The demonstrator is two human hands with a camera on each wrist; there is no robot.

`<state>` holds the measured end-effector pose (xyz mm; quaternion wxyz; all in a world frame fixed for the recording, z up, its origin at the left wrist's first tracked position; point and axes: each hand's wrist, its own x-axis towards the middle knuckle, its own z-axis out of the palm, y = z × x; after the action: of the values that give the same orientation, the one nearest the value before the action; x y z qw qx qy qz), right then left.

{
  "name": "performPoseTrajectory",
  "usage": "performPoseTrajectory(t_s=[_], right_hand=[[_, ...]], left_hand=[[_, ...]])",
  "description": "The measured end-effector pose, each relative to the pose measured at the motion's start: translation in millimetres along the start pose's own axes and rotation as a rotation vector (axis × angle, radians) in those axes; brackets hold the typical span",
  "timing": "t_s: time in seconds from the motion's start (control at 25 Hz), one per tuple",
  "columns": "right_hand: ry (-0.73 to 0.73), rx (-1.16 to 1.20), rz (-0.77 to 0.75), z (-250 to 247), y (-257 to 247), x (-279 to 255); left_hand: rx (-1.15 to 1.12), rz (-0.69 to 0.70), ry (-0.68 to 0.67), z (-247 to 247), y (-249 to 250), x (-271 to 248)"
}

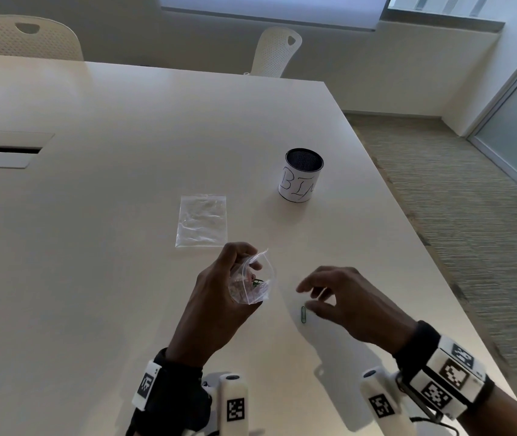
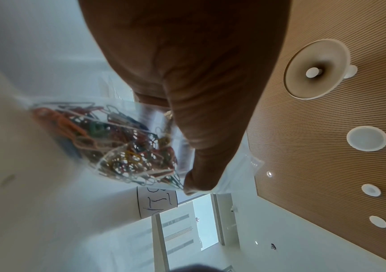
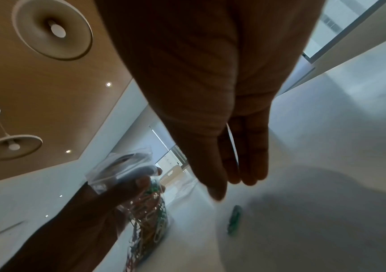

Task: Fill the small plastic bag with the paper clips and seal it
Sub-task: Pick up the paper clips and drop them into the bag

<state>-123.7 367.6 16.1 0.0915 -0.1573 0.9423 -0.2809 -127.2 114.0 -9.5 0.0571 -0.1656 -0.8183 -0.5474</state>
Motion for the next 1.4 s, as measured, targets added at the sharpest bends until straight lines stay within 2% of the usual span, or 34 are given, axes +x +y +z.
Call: performPoseTrajectory(t_s=[0.08, 0.24, 0.36, 0.64, 0.88, 0.96, 1.08, 1.16, 1.24, 1.4], right_hand=[[-0.112, -0.070, 0.015, 4, 5, -7], [-0.070, -0.057, -0.018, 17, 2, -8], [-0.051, -0.061, 0.017, 20, 0, -4], [-0.206, -0.173, 0.038, 10, -8, 8], [-0.237, -0.218, 0.035, 8, -8, 10], [-0.165, -0.163, 0.021, 7, -10, 5], [0.216, 0.129, -0.093, 1, -24, -1], [0.391, 0.265, -0.178, -4, -42, -1], [0.431, 0.300, -0.242, -7, -57, 2], [0.338, 0.249, -0.327, -2, -64, 15]], left_hand=[[0.000, 0.000, -0.002, 1, 0, 0], [0.003, -0.001, -0.011, 1, 0, 0], [-0.004, -0.003, -0.012, 1, 1, 0], [0.014, 0.014, -0.028, 1, 1, -1], [-0.001, -0.011, -0.016, 0, -1, 0], [-0.007, -0.015, -0.012, 0, -1, 0], [-0.011, -0.014, -0.005, 1, 0, 0], [-0.005, -0.009, -0.003, 1, 1, 0], [0.010, 0.000, -0.010, 1, 2, 0], [0.036, 0.005, -0.004, 2, 4, -1]])
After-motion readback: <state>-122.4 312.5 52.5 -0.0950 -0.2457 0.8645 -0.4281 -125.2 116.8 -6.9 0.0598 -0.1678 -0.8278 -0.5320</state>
